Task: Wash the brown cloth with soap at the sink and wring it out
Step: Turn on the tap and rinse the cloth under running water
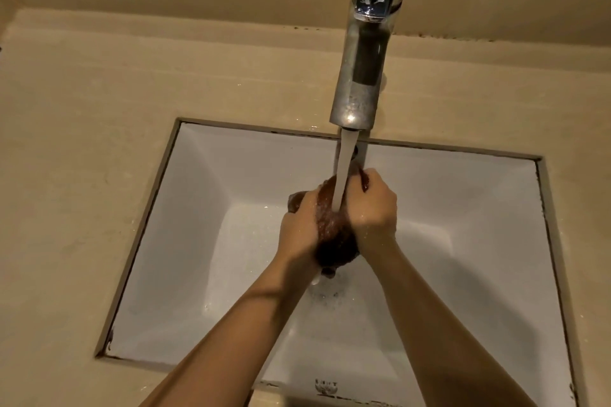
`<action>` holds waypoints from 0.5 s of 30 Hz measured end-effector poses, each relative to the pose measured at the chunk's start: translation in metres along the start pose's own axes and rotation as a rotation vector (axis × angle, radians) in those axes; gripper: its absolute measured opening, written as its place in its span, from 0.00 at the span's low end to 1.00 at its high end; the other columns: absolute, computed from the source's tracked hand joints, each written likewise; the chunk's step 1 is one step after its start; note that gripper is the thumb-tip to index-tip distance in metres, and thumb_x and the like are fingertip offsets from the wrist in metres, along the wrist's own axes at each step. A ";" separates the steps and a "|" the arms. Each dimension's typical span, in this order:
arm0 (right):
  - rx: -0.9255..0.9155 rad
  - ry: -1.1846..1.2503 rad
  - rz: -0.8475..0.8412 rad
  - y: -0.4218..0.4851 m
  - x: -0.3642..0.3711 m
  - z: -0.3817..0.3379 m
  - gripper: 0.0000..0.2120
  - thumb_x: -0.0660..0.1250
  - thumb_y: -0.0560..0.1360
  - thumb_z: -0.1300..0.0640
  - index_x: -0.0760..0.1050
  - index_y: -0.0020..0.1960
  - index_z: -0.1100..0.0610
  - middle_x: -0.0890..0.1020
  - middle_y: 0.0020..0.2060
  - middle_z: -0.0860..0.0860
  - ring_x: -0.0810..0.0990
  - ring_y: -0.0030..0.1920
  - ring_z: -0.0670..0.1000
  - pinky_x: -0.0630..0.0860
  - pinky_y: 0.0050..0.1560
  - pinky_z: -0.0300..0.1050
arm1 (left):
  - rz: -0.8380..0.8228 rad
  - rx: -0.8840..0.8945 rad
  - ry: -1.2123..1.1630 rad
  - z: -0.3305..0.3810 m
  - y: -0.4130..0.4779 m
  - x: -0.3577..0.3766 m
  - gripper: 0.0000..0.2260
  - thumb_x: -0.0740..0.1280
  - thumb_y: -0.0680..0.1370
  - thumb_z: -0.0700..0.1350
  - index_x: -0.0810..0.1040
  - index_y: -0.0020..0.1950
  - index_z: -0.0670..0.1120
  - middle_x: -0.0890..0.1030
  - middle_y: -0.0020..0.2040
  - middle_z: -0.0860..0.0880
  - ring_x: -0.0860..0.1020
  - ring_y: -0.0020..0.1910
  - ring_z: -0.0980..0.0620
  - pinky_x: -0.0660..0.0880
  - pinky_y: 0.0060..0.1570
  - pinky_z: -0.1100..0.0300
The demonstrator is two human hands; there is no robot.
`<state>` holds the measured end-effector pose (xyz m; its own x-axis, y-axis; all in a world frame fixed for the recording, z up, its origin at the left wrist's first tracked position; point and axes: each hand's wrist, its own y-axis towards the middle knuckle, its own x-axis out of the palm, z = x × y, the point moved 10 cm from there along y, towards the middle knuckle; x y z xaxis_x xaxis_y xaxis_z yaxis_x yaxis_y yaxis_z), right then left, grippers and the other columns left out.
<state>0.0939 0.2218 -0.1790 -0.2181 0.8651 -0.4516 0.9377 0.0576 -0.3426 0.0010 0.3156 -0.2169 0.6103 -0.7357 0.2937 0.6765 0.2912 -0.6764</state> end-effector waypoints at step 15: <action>-0.619 -0.135 0.080 -0.056 0.000 -0.057 0.20 0.63 0.72 0.43 0.77 0.49 0.59 0.80 0.38 0.55 0.81 0.36 0.52 0.81 0.39 0.46 | 0.122 -0.039 -0.092 0.013 0.010 -0.004 0.16 0.64 0.76 0.57 0.79 0.49 0.44 0.81 0.40 0.44 0.80 0.42 0.45 0.78 0.46 0.53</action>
<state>0.0566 0.2470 -0.1122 -0.1350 0.8105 -0.5700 0.9264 0.3073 0.2175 0.0102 0.3294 -0.2163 0.7233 -0.6365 0.2677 0.5800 0.3495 -0.7358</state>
